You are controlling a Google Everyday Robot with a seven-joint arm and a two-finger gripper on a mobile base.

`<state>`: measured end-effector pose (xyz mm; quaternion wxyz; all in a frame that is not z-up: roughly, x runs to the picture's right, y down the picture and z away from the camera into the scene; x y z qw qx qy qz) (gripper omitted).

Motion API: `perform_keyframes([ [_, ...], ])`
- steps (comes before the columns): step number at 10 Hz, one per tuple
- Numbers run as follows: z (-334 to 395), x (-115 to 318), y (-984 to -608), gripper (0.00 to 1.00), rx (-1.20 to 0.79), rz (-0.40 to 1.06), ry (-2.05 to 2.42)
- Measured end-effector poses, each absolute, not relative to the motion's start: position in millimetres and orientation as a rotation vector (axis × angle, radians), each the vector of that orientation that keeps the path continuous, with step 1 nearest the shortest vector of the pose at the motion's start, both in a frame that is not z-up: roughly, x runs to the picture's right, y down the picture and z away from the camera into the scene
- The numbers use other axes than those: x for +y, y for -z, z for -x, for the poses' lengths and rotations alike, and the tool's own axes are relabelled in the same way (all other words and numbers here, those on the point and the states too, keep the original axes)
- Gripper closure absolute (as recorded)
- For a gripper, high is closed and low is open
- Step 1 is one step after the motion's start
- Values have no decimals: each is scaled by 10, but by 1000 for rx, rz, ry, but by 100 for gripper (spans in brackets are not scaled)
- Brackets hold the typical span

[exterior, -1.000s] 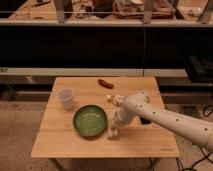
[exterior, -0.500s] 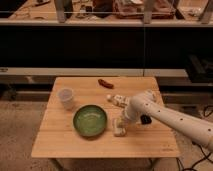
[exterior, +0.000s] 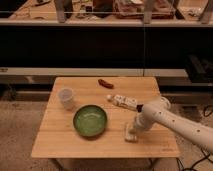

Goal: Wipe the white sponge on the table

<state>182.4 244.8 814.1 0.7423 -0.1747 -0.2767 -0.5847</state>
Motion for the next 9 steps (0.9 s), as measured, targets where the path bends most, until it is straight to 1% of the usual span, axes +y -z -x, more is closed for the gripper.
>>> perform_keyframes([
  [2,-1922,2615,-7934,88,-589,392,1301],
  [5,-1733,2748,-7665,88,-599,374,1364],
  [7,-1486,2815,-7583,88,-629,372,1407],
  [9,-1208,2834,-7583,88,-657,368,1439],
])
